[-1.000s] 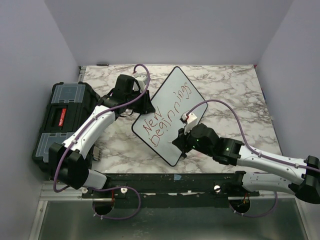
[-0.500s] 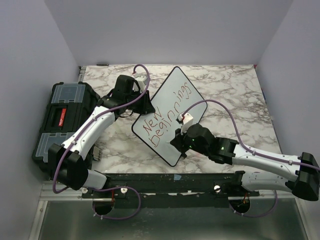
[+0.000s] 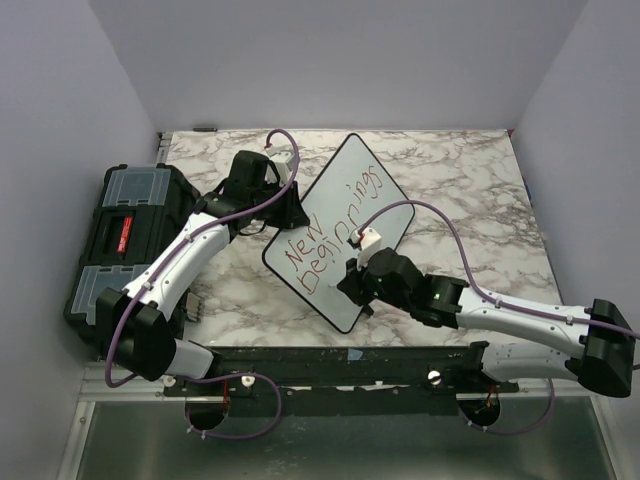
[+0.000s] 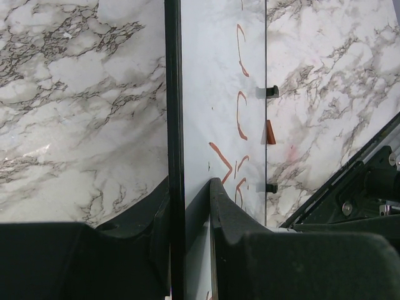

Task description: Write a sentence on the whiteboard

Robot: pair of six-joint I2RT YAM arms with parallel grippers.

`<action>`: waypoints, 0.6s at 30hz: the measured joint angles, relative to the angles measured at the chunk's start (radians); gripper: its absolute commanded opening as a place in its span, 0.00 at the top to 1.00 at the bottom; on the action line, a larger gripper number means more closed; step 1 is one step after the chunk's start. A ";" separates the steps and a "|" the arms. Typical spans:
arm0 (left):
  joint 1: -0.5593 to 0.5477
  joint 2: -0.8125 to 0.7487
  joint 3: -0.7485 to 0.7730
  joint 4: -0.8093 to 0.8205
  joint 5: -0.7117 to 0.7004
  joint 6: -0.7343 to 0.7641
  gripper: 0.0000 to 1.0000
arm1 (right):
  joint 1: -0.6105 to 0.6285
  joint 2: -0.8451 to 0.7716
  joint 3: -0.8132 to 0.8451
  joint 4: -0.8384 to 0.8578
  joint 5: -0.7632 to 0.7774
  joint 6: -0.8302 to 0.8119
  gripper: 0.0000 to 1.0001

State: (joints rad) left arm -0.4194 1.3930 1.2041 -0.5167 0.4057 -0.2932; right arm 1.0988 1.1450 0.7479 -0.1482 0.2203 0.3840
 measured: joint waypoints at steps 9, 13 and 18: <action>0.000 0.000 -0.002 0.000 -0.006 0.000 1.00 | 0.005 0.006 0.000 0.004 0.050 -0.001 0.99; 0.000 0.000 -0.002 0.000 -0.008 0.000 1.00 | 0.005 0.011 0.000 0.003 0.097 -0.001 0.99; 0.000 0.000 -0.002 0.000 -0.010 0.000 1.00 | 0.005 0.023 0.007 -0.005 0.159 0.000 0.99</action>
State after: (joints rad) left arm -0.4191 1.3930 1.2018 -0.5171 0.3962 -0.2932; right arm 1.1034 1.1683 0.7547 -0.1532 0.3798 0.3836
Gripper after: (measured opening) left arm 0.232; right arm 0.136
